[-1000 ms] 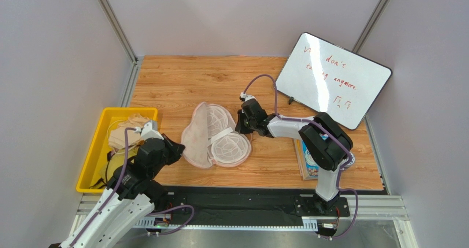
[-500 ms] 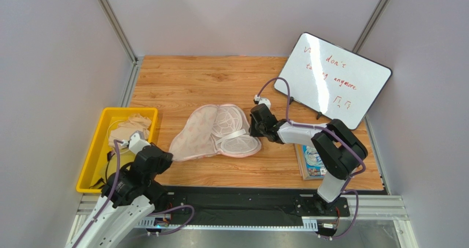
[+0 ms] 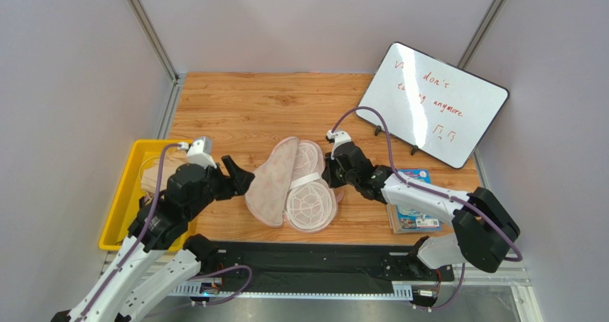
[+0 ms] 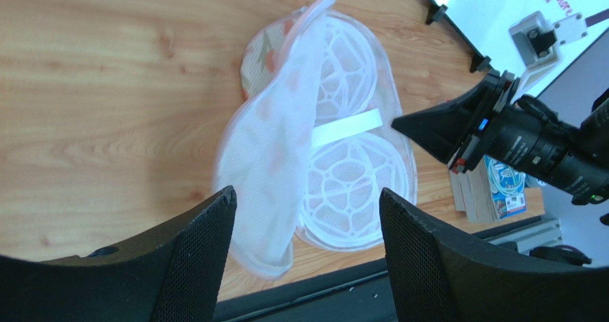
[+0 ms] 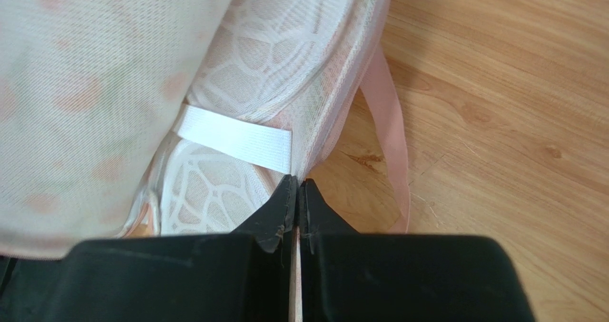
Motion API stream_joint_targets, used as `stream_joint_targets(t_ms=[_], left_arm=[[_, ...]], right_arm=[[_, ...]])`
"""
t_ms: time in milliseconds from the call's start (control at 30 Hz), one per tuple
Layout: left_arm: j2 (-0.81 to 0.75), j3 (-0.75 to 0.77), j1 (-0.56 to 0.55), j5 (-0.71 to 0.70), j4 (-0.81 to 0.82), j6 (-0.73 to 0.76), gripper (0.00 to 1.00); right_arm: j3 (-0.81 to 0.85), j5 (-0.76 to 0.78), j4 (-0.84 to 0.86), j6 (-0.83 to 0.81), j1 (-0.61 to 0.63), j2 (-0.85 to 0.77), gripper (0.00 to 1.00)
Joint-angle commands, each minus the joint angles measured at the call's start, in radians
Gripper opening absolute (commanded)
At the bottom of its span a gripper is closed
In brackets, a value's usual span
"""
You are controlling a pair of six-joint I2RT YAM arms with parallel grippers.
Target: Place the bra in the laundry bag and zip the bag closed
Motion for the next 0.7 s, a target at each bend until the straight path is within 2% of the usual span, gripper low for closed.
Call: stream_joint_targets(t_ms=[0,100,133,167,233,333,400,667], left_arm=[[0.234,0.191,0.001,0.083,0.094,0.197,0.80],[0.443,0.335,0.003,0.141,0.143,0.304,0.83],[0.557,0.369,0.004,0.158,0.154,0.336,0.86],[0.622,0.406,0.004,0.193,0.150,0.411,0.88],[0.812,0.538,0.009,0.184,0.081,0.460,0.88],[0.989,0.661,0.027,0.192,0.056,0.532,0.88],[1.047,0.709,0.047,0.274,0.071,0.577,0.88],[1.330,0.917,0.066,0.359,0.030,0.706,0.88]], right_arm=[[0.012,-0.028,-0.070,-0.106,0.028,-0.116,0.00],[0.024,-0.038,-0.119,-0.114,0.036,-0.151,0.00],[0.022,-0.045,-0.125,-0.114,0.036,-0.161,0.00],[0.022,-0.061,-0.128,-0.114,0.036,-0.168,0.00],[0.019,-0.062,-0.130,-0.117,0.036,-0.188,0.00],[0.013,-0.122,-0.132,-0.122,0.036,-0.211,0.00],[0.005,-0.136,-0.133,-0.122,0.036,-0.225,0.00],[-0.016,-0.191,-0.129,-0.119,0.036,-0.282,0.00]])
